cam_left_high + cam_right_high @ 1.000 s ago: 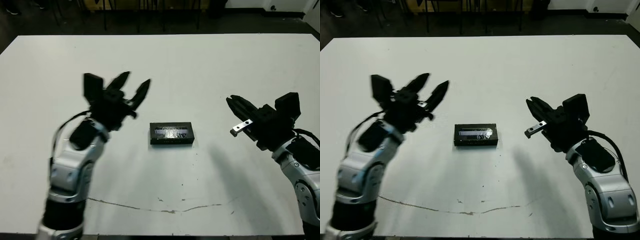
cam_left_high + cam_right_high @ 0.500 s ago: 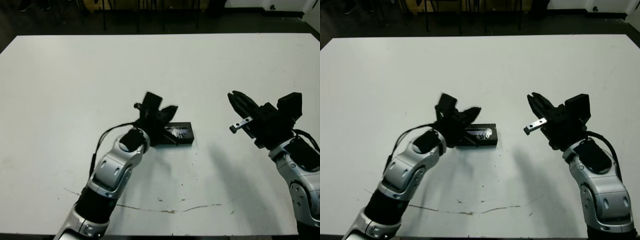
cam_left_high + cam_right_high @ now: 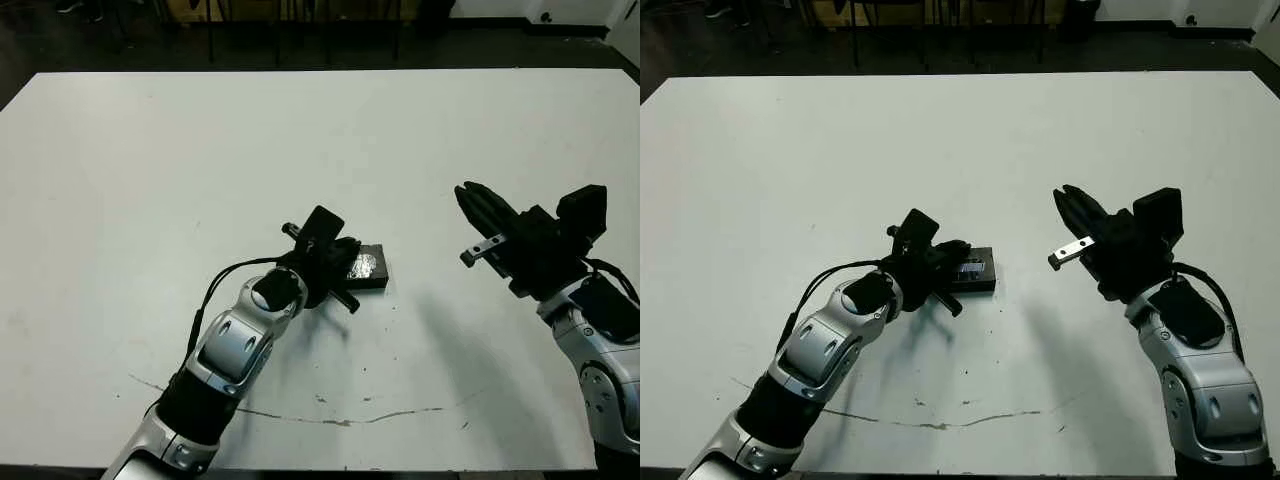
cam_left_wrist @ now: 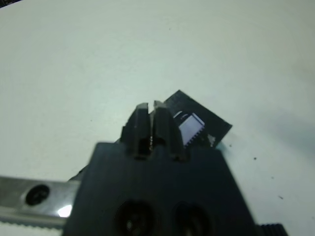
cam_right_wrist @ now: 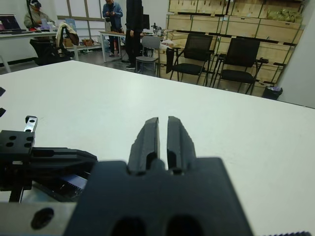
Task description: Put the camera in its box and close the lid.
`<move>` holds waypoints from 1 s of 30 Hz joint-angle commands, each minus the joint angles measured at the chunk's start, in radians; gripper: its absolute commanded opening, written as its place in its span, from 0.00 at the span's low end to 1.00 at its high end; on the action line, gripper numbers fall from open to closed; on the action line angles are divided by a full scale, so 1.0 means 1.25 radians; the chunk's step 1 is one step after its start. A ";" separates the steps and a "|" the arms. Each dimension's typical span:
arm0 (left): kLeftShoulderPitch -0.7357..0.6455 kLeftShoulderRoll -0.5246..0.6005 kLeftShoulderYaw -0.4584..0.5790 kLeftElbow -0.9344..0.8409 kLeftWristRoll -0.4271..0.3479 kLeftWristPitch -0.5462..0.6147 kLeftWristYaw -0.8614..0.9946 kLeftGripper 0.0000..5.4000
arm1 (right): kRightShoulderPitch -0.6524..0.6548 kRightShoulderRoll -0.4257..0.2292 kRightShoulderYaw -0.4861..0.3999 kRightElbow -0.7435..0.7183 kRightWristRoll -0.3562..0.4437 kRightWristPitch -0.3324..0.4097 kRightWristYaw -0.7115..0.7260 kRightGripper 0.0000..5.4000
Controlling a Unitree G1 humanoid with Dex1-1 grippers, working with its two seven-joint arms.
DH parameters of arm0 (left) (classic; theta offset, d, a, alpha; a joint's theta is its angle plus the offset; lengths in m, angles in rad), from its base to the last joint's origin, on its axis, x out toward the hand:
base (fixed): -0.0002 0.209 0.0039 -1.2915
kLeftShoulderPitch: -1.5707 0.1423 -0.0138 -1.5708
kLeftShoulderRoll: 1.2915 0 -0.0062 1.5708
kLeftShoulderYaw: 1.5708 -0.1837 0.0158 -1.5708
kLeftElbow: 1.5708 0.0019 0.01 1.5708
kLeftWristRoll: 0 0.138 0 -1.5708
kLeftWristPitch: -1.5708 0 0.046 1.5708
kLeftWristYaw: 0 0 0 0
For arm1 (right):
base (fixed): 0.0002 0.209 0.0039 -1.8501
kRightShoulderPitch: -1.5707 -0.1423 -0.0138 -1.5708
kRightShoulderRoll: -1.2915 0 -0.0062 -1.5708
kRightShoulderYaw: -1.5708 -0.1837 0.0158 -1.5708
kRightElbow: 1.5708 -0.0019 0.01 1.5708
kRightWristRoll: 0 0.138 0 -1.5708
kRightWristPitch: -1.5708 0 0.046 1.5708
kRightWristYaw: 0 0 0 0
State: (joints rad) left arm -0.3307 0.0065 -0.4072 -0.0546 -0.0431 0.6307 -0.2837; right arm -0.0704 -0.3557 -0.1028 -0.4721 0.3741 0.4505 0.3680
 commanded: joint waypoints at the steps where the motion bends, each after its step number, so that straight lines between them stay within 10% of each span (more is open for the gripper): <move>1: 0.051 0.024 0.018 0.061 0.001 0.040 -0.004 0.00 | 0.016 -0.005 -0.003 -0.006 -0.002 0.026 -0.012 0.00; 8: 0.077 0.025 0.140 -0.006 -0.051 0.006 0.007 0.00 | 0.025 0.000 0.011 -0.005 -0.018 0.013 -0.013 0.00; 21: 0.206 0.121 0.352 -0.208 -0.048 -0.400 0.029 0.00 | 0.036 0.065 0.044 -0.011 -0.060 -0.035 -0.073 0.00; 30: 0.304 0.105 0.475 -0.170 -0.086 -0.613 0.068 0.00 | 0.051 0.119 0.106 0.021 -0.229 -0.126 -0.189 0.00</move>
State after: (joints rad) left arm 0.0225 0.1492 0.1784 -0.2977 -0.1551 -0.1277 -0.2108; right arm -0.0251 -0.2189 0.0179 -0.4683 0.1106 0.3036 0.1477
